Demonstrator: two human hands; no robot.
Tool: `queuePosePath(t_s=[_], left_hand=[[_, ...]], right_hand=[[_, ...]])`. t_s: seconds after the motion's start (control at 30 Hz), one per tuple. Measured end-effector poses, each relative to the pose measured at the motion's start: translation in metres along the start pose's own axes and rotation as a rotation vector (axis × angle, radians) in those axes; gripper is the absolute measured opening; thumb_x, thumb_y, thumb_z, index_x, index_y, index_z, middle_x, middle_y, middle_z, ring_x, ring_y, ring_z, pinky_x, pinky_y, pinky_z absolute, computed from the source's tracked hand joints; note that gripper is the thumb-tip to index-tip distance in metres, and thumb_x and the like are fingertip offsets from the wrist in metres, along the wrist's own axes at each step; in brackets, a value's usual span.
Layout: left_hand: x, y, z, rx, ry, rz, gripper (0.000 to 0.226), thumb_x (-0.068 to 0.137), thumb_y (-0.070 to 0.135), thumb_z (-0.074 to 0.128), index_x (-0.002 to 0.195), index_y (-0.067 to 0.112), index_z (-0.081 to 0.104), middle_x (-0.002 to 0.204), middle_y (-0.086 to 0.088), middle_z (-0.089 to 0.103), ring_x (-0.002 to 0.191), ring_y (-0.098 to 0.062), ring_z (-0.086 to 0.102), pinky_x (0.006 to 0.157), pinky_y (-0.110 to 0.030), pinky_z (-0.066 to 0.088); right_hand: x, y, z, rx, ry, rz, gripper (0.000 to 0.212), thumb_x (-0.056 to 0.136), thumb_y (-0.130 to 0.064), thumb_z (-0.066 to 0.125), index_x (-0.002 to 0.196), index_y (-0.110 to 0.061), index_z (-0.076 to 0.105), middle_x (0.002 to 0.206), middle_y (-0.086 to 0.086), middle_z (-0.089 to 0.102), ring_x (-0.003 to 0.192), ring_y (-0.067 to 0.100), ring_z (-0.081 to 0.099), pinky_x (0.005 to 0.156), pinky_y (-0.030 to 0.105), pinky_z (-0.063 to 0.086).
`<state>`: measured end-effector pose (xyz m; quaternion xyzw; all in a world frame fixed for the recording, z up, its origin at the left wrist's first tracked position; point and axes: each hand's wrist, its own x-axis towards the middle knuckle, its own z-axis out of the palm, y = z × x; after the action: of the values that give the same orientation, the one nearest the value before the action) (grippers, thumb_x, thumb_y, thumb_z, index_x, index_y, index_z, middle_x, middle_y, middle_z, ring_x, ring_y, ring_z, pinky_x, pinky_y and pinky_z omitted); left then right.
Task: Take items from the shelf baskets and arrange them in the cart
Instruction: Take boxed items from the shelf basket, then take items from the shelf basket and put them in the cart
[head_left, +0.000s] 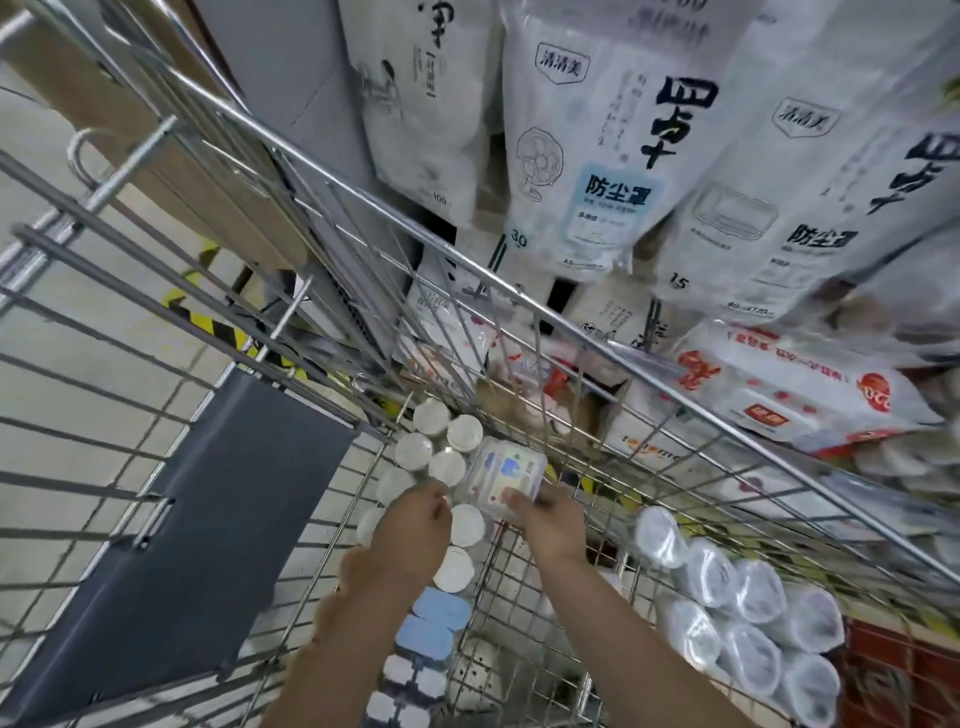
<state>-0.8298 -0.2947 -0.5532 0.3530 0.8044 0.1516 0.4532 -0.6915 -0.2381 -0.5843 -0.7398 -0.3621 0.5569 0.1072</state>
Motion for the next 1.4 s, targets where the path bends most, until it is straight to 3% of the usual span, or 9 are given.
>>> queuePosePath(t_s=[0.13,0.37,0.57,0.77,0.93,1.03,1.2,1.33,1.4], left_hand=[[0.016,0.02,0.013,0.163,0.067,0.038,0.032,0.097,0.022,0.049,0.127,0.011,0.054,0.118,-0.012,0.061,0.108,-0.027,0.057,0.086,-0.037,0.048],[0.031,0.035,0.046,0.58,0.157,0.016,0.07,0.087,0.06,0.05,0.138,0.013,0.039,0.143,-0.015,0.037,0.126,-0.029,0.04,0.102,-0.038,0.035],[0.038,0.036,0.062,0.648,0.244,-0.014,0.076,0.081,0.059,0.061,0.135,0.01,0.04,0.142,-0.015,0.035,0.127,-0.029,0.037,0.101,-0.038,0.034],[0.037,0.039,0.068,0.667,0.306,0.056,0.067,0.077,0.053,0.067,0.121,0.013,0.038,0.122,-0.005,0.056,0.116,-0.023,0.047,0.093,-0.035,0.035],[0.036,0.038,0.067,0.686,0.301,0.11,0.059,0.084,0.047,0.062,0.127,0.013,0.038,0.126,-0.004,0.053,0.116,-0.022,0.049,0.093,-0.034,0.037],[0.029,0.042,0.062,0.562,0.227,0.161,0.056,0.089,0.044,0.056,0.133,0.011,0.043,0.127,-0.007,0.053,0.111,-0.023,0.055,0.087,-0.035,0.045],[-0.004,0.057,0.048,-0.004,0.139,0.149,0.035,0.081,0.038,0.071,0.102,0.014,0.057,0.092,0.0,0.065,0.083,-0.019,0.063,0.068,-0.033,0.051],[-0.047,0.067,0.027,-0.351,0.039,0.133,0.026,0.078,0.024,0.077,0.091,0.03,0.054,0.08,0.015,0.067,0.073,0.006,0.064,0.057,-0.01,0.048],[-0.078,0.075,0.016,-0.395,0.011,0.152,0.027,0.081,0.025,0.073,0.092,0.037,0.051,0.077,0.029,0.065,0.074,0.022,0.057,0.055,-0.002,0.043]], right_hand=[[-0.02,0.013,-0.028,0.166,0.082,-0.021,0.009,0.084,-0.013,0.072,0.088,-0.011,0.065,0.09,0.009,0.07,0.087,0.027,0.066,0.085,0.043,0.053],[-0.047,0.037,-0.064,0.192,0.064,-0.124,0.013,0.083,-0.009,0.071,0.093,-0.013,0.065,0.088,0.003,0.071,0.081,0.014,0.065,0.068,0.03,0.05],[-0.043,0.04,-0.072,0.196,0.063,-0.117,0.012,0.084,-0.014,0.071,0.093,-0.016,0.066,0.088,0.0,0.071,0.083,0.015,0.066,0.07,0.03,0.049],[-0.04,0.038,-0.077,0.244,0.102,-0.127,0.013,0.083,-0.011,0.071,0.094,-0.013,0.065,0.086,-0.002,0.069,0.08,0.011,0.064,0.064,0.026,0.048],[-0.044,0.034,-0.08,0.301,0.114,-0.127,0.013,0.083,-0.01,0.071,0.091,-0.017,0.064,0.087,-0.003,0.07,0.082,0.007,0.064,0.063,0.02,0.044],[-0.047,0.032,-0.083,0.321,0.103,-0.128,0.012,0.083,-0.01,0.071,0.093,-0.013,0.065,0.089,-0.001,0.07,0.083,0.01,0.064,0.063,0.019,0.044],[-0.063,0.026,-0.098,0.349,0.114,-0.116,0.011,0.083,-0.011,0.072,0.087,-0.015,0.062,0.08,-0.003,0.067,0.075,0.009,0.064,0.057,0.011,0.044],[-0.088,0.024,-0.122,0.406,0.101,-0.069,0.029,0.084,-0.012,0.072,0.108,-0.002,0.059,0.099,0.012,0.067,0.096,0.028,0.064,0.084,0.032,0.052],[-0.108,0.021,-0.14,0.419,0.101,-0.051,0.029,0.084,-0.012,0.072,0.105,-0.003,0.054,0.089,0.008,0.064,0.096,0.03,0.064,0.095,0.041,0.05]])
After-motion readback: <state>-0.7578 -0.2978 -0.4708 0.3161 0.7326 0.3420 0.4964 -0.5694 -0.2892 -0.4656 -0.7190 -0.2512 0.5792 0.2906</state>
